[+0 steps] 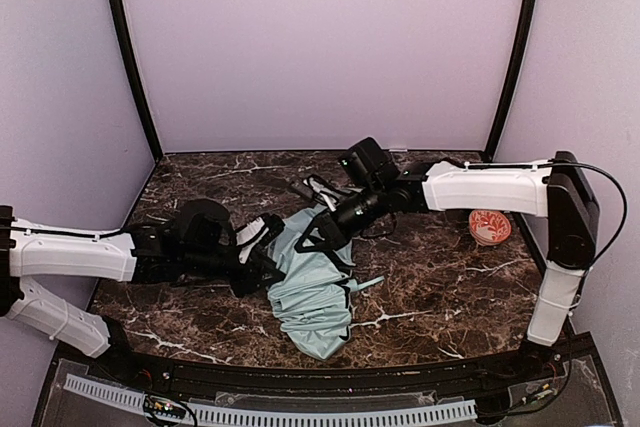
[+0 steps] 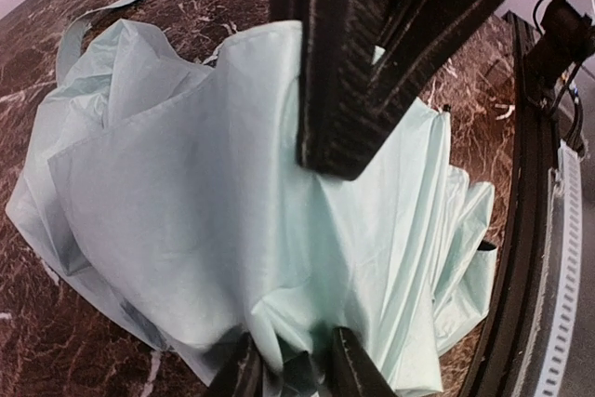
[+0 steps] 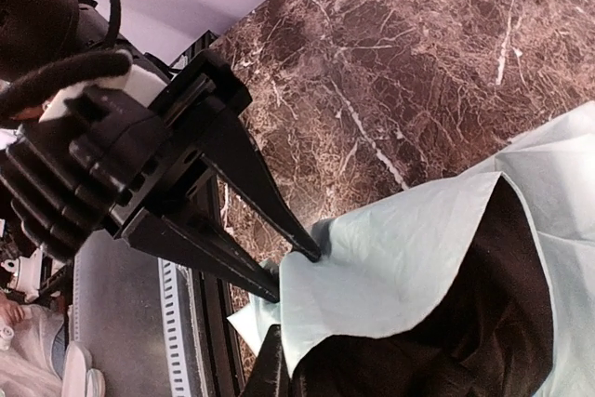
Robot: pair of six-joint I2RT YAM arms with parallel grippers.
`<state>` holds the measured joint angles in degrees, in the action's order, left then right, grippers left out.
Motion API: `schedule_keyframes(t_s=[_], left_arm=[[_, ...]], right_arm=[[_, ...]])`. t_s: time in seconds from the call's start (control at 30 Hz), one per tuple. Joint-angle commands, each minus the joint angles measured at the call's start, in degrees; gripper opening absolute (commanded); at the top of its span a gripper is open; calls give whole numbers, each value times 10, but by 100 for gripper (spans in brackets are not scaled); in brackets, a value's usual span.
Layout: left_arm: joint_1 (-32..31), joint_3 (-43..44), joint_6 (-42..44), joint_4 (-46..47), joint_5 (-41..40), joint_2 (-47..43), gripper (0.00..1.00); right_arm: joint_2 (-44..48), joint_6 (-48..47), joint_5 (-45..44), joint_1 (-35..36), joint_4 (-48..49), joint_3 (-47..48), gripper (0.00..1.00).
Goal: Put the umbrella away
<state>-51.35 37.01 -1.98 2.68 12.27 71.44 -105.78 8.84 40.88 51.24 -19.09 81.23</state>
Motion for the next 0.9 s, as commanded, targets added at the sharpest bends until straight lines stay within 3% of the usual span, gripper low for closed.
schedule_keyframes(t_s=[0.0, 0.1, 0.13, 0.4, 0.87], left_arm=[[-6, 10, 15, 22, -4, 18, 20], [-6, 17, 21, 20, -4, 28, 1], [-6, 20, 20, 16, -2, 28, 0], [-6, 7, 30, 8, -3, -5, 0], [-6, 45, 61, 26, -12, 46, 0]], right_arm=[[33, 33, 7, -4, 55, -36, 0], [50, 49, 1, -7, 78, -67, 0], [60, 54, -7, -12, 87, -79, 0], [124, 124, -42, -84, 184, -198, 0], [112, 136, -76, -95, 215, -293, 0]])
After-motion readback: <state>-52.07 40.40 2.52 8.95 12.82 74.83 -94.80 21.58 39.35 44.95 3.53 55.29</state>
